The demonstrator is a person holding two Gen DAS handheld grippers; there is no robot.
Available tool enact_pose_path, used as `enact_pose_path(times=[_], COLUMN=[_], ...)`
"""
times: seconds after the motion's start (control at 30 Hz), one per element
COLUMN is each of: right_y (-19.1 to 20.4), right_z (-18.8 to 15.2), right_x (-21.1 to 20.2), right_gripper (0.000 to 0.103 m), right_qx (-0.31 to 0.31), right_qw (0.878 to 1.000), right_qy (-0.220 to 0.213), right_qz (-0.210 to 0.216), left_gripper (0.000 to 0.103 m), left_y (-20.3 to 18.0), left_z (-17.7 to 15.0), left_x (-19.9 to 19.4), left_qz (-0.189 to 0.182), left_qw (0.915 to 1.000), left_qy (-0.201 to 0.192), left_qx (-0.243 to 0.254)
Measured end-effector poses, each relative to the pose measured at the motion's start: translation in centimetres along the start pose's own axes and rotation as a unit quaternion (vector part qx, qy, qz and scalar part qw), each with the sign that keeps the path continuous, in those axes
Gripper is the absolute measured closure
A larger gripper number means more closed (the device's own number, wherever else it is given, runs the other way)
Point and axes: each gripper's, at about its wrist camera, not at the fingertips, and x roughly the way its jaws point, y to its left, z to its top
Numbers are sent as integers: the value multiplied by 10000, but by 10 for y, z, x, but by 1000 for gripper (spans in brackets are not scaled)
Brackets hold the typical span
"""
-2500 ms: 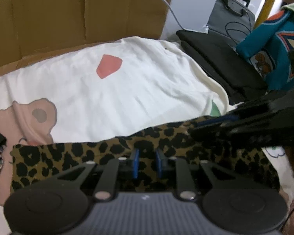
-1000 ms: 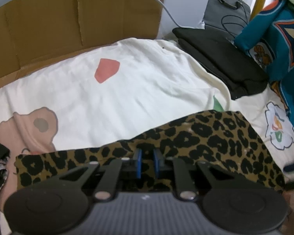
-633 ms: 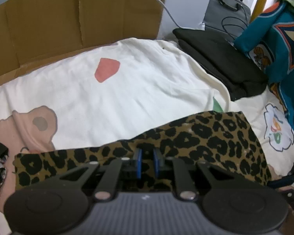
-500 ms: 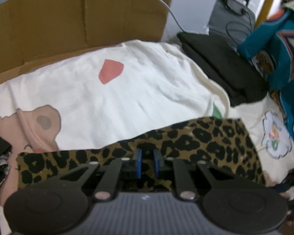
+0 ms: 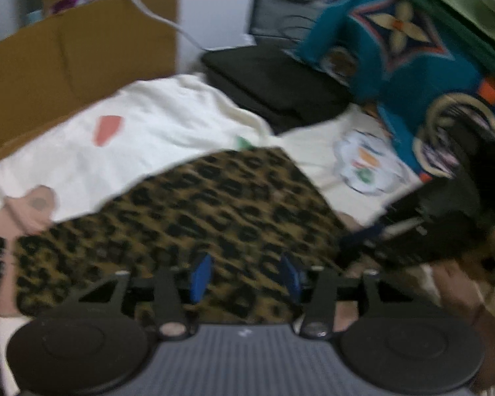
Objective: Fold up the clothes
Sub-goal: 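Grasp the leopard-print shorts edge with the left gripper while the right gripper grips the other end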
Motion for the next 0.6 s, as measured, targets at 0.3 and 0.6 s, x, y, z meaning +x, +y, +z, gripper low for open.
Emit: enact_pose_path(times=[0.3, 0.6], right_y=[1, 4], right_z=[0, 0], right_x=[1, 2], right_gripper=[77, 76], right_qx=[20, -16], right_qw=[10000, 10000], right_qy=[14, 16], right_qz=[-20, -66], left_gripper=[58, 57], left_y=[7, 31], left_z=[-30, -54], left_x=[21, 11], left_qz=[416, 932], left_qw=[9975, 9922], left_qy=[454, 597], left_qx=[339, 581])
